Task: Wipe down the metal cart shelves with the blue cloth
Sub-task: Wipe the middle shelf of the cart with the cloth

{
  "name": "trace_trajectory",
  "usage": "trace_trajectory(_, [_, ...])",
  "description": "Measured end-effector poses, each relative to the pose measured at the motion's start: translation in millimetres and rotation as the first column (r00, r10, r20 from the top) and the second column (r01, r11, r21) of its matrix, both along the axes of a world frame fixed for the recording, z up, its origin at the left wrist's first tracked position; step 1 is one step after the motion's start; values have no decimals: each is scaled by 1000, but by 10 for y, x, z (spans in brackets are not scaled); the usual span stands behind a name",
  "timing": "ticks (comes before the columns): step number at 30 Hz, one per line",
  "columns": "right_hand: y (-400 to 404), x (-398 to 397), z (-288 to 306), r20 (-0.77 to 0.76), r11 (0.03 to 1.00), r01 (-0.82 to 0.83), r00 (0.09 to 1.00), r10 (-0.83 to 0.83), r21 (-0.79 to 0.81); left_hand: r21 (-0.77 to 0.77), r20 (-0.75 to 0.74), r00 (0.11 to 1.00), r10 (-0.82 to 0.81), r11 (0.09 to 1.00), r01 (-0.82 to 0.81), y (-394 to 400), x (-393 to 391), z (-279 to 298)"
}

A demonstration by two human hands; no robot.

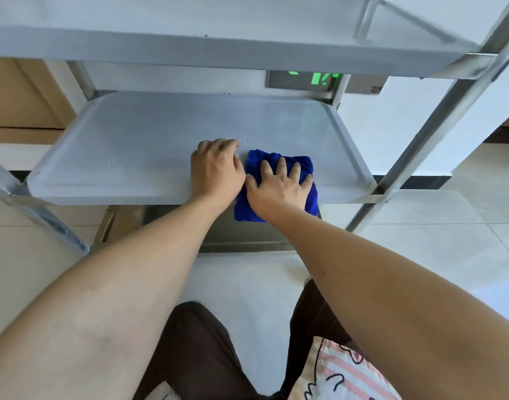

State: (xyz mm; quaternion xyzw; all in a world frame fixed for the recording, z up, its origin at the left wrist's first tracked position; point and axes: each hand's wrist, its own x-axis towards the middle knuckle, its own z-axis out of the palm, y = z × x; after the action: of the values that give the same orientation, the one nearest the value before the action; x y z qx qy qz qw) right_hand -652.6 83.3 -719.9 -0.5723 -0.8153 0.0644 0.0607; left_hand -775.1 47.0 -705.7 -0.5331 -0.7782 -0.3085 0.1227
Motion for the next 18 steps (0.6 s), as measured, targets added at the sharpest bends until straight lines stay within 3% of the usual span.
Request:
trace_trajectory(5, [-67,-274,82,27,998,-59,998,59,-16,-296,-52,997,57,953,-70,-210,-549,7])
trace_trajectory(18, [488,-712,227,21,994,-60,998,63,-90,-282,-145,988,45,956,-85,-324,-558,-30])
